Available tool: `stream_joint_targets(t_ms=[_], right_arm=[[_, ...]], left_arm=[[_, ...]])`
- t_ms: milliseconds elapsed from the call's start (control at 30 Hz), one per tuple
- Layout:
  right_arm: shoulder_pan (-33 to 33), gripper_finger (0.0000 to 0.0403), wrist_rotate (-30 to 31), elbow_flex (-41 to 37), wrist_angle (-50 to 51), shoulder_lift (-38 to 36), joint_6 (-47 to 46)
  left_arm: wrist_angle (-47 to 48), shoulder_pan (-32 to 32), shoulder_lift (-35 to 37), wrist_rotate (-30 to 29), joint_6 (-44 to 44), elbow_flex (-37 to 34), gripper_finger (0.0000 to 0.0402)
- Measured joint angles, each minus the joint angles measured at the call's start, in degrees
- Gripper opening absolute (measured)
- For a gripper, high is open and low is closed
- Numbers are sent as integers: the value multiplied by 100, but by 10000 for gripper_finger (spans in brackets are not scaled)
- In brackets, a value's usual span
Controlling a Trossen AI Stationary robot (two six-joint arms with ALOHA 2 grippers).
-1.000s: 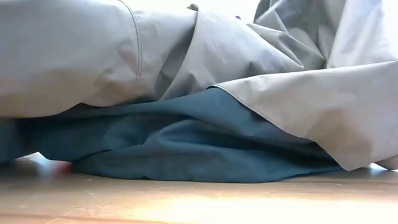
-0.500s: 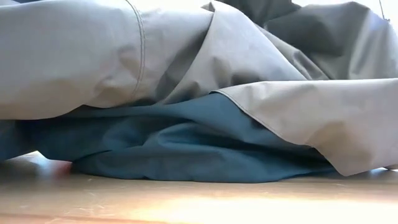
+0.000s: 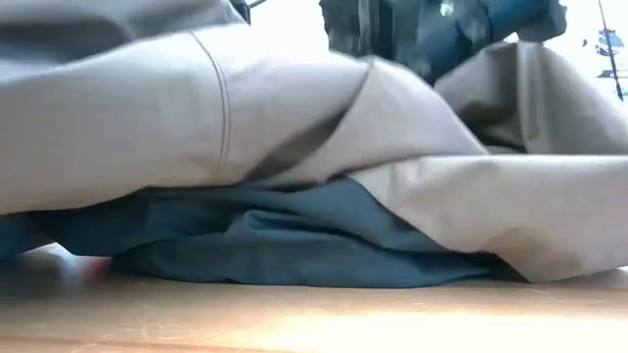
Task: Sort clothes
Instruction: Put the brown jacket into the laundry bin
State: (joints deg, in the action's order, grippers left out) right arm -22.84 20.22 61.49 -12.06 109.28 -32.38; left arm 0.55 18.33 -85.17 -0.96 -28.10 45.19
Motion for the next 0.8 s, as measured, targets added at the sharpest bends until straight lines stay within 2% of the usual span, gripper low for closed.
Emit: stream_joint_targets(t_ms=[200,333,433,567,800], right_arm=[[276,0,-435,13,74,465,-400],[385,0,-587,15,166,578,-500],[403,0,-603,17,269,571,-497],[407,0,-641,11,292,565,-483],[407,0,-711,9,348,565,-439]], left_arm=[[1373,-133,25,482,116,576,116],[2744,-241,217,598,533,1191,151],[3785,-291,407,593,614,1602,158],[4725,-274,770,592,526,2048,159],[6432,329,1571,540,-378,2108,160]])
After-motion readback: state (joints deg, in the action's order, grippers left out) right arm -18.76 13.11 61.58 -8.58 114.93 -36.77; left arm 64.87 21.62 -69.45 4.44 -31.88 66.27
